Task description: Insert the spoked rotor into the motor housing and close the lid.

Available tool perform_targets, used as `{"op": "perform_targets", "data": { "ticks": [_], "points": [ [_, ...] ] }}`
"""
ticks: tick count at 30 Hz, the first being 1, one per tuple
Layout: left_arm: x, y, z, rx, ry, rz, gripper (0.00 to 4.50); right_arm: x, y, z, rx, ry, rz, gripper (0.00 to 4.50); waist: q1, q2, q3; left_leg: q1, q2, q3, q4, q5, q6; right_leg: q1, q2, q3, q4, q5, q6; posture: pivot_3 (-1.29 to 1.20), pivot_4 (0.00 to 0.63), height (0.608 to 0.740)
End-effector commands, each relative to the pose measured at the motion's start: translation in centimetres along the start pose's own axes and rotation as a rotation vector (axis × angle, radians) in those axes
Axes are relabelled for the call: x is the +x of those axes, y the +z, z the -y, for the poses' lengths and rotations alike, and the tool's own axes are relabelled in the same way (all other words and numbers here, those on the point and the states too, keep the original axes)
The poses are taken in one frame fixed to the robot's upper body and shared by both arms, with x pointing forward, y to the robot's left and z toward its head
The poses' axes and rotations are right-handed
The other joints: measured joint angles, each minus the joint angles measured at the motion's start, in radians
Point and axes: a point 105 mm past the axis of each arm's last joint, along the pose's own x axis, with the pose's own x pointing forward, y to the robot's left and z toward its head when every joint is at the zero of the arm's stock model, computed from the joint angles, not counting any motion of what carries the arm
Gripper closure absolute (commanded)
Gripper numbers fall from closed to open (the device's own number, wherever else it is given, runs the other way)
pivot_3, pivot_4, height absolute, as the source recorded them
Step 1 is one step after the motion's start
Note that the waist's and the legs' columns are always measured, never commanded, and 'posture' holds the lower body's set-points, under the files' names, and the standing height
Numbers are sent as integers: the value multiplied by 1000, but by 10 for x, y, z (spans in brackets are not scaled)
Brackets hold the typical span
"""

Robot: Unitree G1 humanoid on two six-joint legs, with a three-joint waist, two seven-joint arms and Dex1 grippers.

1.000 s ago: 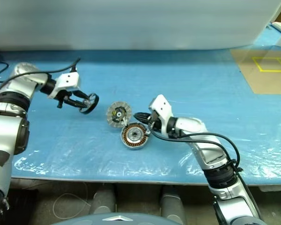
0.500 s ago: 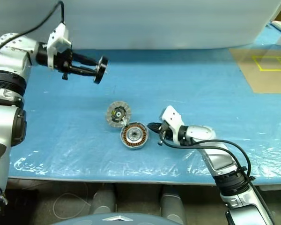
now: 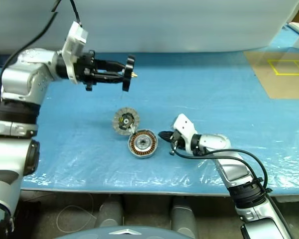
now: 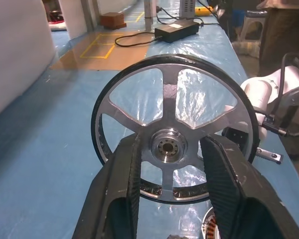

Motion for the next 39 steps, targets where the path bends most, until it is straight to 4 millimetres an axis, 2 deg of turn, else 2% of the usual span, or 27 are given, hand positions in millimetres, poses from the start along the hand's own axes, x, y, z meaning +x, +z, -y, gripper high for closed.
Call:
{"op": "perform_targets", "data": {
  "ticks": [1, 5, 10, 12, 15, 19, 21, 25, 35, 39],
  "points": [
    [11, 3, 19, 33, 26, 66, 2995, -9, 16, 1, -46, 19, 68, 4500, 0, 0, 0, 0, 0, 0, 0, 0, 0, 0, 0, 0, 0, 0, 0, 0, 150, 740],
    [22, -18, 37, -7, 23, 78, 2995, -15, 23, -3, -63, 44, 121, 4500, 0, 0, 0, 0, 0, 0, 1, 0, 0, 0, 0, 0, 0, 0, 0, 0, 150, 740],
    [24, -47, 53, -64, 5, 58, 2995, -22, 30, -8, -59, 57, 184, 4500, -2, 1, 0, 1, 0, 0, 1, 0, 0, 0, 0, 1, 0, 0, 0, 0, 150, 740],
    [24, -61, 57, -72, 13, 32, 2995, -23, 27, -12, -66, 70, 209, 4500, -2, 1, 0, 1, 0, 0, 1, 0, 0, 0, 0, 1, 0, 0, 0, 0, 150, 740],
    [24, -71, 60, -95, 27, 49, 2995, -23, 22, -14, -84, 79, 224, 4500, -2, 1, 0, 1, 0, 0, 1, 0, 1, 0, 0, 1, -1, 0, 0, 0, 150, 740],
    [21, -91, 65, -102, 38, 24, 2995, -23, 27, -20, -70, 130, 304, 4500, -4, 1, 0, 1, 0, 1, 1, 0, 1, 0, 0, 1, -1, 0, 0, 0, 150, 740],
    [21, -95, 66, -104, 37, 26, 2995, -22, 27, -19, -65, 127, 330, 4500, -7, 1, 0, 1, 0, 1, 1, 0, 1, 0, 0, 1, -1, 0, 0, 0, 150, 740],
    [21, -100, 66, -123, 40, 40, 2995, -22, 14, -21, -63, 148, 326, 4500, -11, 1, 0, 1, 0, 1, 1, 0, 1, 0, 0, 0, -1, 0, 0, 0, 150, 740],
    [15, -123, 75, -155, 19, -19, 2995, -36, -12, -29, -104, 189, 265, 4500, -25, 1, 0, 1, 0, 1, 1, 0, 2, 0, 0, 1, -2, 0, 0, 0, 150, 740],
    [14, -127, 78, -167, 7, -30, 2995, -36, -12, -27, -108, 173, 265, 4500, -25, 1, 0, 1, 0, 1, 1, 0, 3, 0, 0, 1, -2, 0, 0, 0, 150, 740]
  ]
}}
